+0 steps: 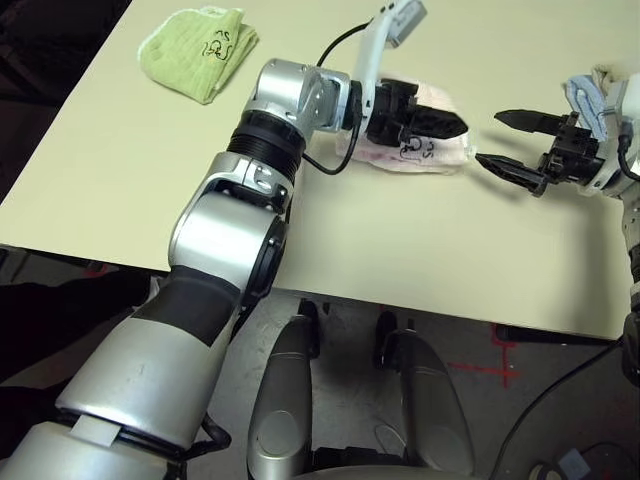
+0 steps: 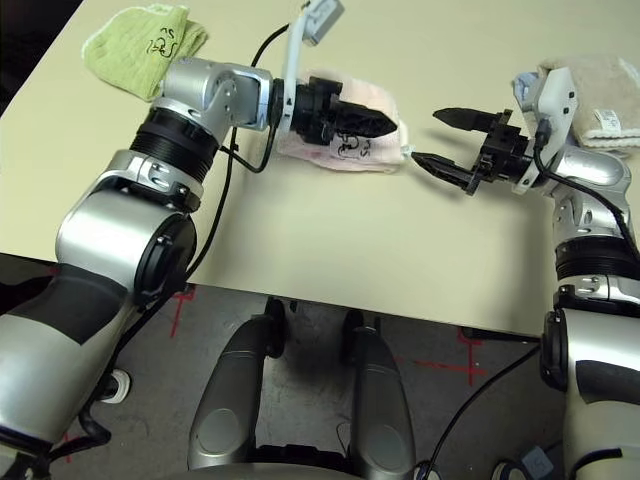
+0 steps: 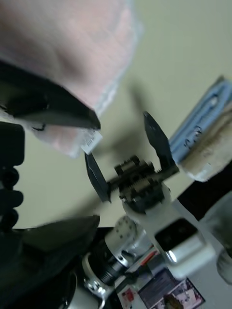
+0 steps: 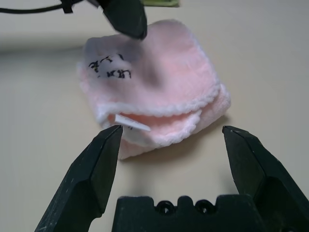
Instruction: Fold the towel and set it aside.
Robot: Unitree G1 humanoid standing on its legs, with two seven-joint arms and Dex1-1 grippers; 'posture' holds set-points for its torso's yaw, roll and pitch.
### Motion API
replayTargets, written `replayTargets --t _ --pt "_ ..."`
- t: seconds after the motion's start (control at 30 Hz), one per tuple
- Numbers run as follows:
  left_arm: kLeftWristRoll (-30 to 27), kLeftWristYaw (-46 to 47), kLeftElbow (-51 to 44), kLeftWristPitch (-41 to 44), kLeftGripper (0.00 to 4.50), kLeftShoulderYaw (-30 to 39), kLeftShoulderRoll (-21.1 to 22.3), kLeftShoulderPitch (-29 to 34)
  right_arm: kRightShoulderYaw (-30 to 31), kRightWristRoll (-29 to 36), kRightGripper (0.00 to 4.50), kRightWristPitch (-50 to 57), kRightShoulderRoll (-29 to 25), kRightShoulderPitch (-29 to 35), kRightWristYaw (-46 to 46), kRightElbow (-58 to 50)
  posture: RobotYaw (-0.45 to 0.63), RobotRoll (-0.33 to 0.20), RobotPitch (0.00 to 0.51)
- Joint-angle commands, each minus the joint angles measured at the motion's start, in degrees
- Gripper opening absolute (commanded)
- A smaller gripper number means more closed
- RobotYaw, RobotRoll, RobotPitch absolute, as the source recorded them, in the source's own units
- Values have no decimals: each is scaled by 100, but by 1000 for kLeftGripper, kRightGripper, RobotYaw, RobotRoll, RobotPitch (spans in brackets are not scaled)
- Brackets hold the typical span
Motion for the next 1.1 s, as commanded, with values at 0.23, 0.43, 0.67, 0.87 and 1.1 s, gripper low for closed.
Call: replayTargets --t 0.23,0.43,0.67,0.87,1.1 --pt "105 -315 -499 -1313 4491 183 700 363 38 -19 4500 109 170 -162 -22 -11 137 0 378" --pt "355 -1367 -504 -3636 4491 94 1642 1465 -81 293 4500 640 176 -201 127 -327 137 0 380" --pt "459 -2529 437 -5713 4500 220 2110 1804 -88 323 4112 928 -7 -516 336 -101 111 0 379" --pt "502 -2857 870 -6471 4500 210 2078 1828 7 301 2023 755 63 -551 688 81 79 0 373" --pt "526 -2862 1056 -6767 4500 239 1917 1700 47 210 44 605 248 -806 791 414 81 0 368"
